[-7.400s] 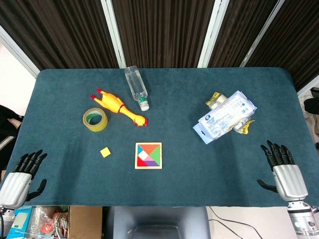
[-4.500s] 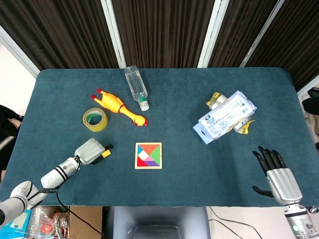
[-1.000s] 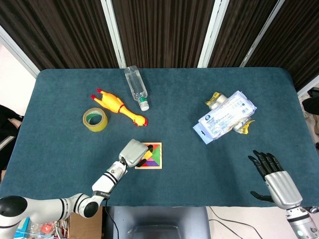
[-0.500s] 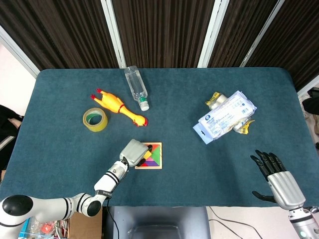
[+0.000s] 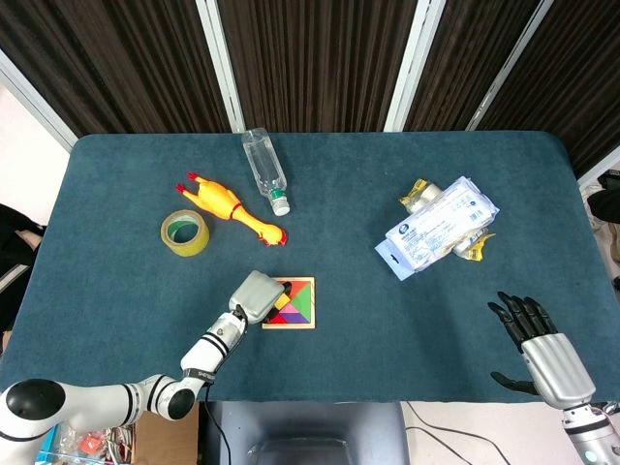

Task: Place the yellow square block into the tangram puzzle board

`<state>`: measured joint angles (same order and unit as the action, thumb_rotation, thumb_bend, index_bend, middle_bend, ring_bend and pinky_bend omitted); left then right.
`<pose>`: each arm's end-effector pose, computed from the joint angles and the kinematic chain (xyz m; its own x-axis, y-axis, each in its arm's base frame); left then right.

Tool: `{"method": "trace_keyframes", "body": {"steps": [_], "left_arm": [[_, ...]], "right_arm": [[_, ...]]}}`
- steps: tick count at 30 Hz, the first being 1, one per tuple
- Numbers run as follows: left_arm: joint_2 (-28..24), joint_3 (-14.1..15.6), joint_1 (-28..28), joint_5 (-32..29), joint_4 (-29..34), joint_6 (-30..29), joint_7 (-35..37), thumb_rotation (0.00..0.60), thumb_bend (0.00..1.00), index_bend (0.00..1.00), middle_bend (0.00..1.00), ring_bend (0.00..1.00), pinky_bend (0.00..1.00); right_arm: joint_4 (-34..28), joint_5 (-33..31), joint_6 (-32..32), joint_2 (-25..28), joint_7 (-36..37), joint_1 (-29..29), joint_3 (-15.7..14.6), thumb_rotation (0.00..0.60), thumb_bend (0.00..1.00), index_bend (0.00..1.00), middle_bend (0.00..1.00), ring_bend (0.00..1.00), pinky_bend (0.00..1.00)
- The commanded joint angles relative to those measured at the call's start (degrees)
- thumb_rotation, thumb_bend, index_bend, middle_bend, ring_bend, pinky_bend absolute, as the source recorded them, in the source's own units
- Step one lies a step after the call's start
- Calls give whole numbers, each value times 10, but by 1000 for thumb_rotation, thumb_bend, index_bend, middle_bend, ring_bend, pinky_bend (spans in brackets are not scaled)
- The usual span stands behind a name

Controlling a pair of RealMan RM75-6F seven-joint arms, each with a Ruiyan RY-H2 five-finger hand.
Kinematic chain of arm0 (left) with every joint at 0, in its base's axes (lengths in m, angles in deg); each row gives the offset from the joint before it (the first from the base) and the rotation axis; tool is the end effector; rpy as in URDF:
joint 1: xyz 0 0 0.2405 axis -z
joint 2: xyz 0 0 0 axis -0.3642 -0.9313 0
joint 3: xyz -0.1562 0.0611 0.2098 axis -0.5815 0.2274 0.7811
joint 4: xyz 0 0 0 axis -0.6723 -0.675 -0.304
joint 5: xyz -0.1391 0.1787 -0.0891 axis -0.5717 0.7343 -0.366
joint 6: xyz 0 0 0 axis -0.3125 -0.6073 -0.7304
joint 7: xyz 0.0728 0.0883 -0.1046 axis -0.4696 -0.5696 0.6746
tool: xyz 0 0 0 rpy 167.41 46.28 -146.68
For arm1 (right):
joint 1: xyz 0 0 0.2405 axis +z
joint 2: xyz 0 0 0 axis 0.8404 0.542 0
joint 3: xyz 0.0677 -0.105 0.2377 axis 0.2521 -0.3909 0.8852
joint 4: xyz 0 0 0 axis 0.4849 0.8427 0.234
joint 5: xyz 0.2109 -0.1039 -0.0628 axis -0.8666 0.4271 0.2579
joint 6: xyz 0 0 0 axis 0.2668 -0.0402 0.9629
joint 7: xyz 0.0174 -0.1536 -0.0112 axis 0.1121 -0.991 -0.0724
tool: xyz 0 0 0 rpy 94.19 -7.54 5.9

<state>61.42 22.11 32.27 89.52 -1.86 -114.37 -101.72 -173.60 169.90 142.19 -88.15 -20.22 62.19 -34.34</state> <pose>-0.1017 0.3654 -0.1347 0.6502 0.2814 0.7057 0.7088 -0.5590 -0.4302 -0.3217 -0.1625 0.1242 0.4333 -0.1297 0.8919 -0.8900 -0.2176 0.4008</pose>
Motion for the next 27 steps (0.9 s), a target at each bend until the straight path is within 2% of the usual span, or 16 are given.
{"method": "trace_keyframes", "body": {"steps": [1,18,27], "left_arm": [[-1,1,0,-2,-1,2,1,600,373,648,1000,1000,1000],[-7,11,3,12,12,1,-6,600,373,529,1000,1000,1000],[-10,11,3,4,13,-1,-12,600,372,502,1000,1000,1000]], "right_arm": [[0,0,0,0,0,0,0,600,156,0,0,0,0],[-2,-1,-3,-1,-6,0,0,600,156,0,0,0,0],[-1,1,-1,-1,-6,-1,0,600,156,0,0,0,0]]}}
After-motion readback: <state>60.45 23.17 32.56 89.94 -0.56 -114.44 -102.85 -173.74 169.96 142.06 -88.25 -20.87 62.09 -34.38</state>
